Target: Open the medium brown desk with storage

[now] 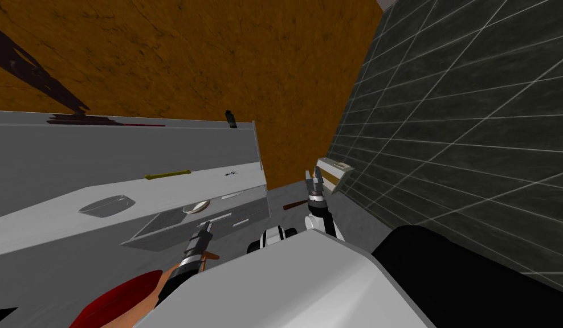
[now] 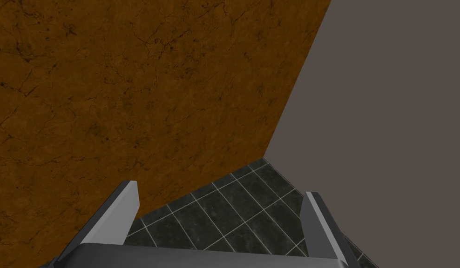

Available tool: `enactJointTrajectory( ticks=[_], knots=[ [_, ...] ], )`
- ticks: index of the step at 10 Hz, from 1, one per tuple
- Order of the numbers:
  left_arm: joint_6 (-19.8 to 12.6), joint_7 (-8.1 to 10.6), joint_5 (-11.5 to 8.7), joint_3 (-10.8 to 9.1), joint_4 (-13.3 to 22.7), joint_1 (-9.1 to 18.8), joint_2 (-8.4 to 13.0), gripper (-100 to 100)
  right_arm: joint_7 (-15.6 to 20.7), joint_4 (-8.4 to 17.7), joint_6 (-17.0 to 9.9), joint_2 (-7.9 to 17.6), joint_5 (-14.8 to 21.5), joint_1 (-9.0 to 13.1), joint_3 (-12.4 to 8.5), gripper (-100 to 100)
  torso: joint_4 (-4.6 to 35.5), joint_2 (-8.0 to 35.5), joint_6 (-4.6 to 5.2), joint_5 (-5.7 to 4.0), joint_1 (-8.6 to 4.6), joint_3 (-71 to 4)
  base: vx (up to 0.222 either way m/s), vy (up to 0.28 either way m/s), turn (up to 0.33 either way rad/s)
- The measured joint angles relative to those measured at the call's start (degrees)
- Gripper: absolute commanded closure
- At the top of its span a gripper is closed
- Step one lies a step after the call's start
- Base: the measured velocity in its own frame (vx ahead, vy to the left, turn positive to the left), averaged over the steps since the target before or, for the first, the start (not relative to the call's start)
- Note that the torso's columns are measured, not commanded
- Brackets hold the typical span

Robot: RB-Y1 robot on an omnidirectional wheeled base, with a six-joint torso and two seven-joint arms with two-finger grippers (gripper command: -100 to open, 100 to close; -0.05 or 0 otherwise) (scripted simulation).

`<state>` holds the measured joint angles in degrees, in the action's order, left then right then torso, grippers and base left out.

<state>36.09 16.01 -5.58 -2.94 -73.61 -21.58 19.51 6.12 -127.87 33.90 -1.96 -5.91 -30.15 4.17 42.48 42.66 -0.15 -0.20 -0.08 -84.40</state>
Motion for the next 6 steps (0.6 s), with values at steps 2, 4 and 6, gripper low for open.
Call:
enactJointTrajectory(
  ticks=[2,4,6],
  knots=[
    [0.19,0.61,-0.85,-1.58,2.47,1.41,0.95,100,0.0,0.0,0.0,0.0,0.0,-0.01,0.0,0,0.05,-0.26,0.03,-0.12,-0.05,-0.16,-0.189,-0.061,-0.18],
    [1.13,1.14,-1.43,-2.63,5.4,2.77,1.57,-100,0.0,0.0,0.01,0.01,0.0,-0.03,-0.02,0,-0.01,-0.41,0.07,-0.04,0.0,-0.22,-0.098,-0.034,-0.146],
    [-0.76,2.34,-2.61,-4.6,5.68,3.1,3.66,-100,0.0,0.0,0.0,0.0,0.0,-0.02,0.0,0,-0.09,-0.31,0.21,0.08,-0.08,-0.13,-0.119,-0.067,-0.19]
  ],
)
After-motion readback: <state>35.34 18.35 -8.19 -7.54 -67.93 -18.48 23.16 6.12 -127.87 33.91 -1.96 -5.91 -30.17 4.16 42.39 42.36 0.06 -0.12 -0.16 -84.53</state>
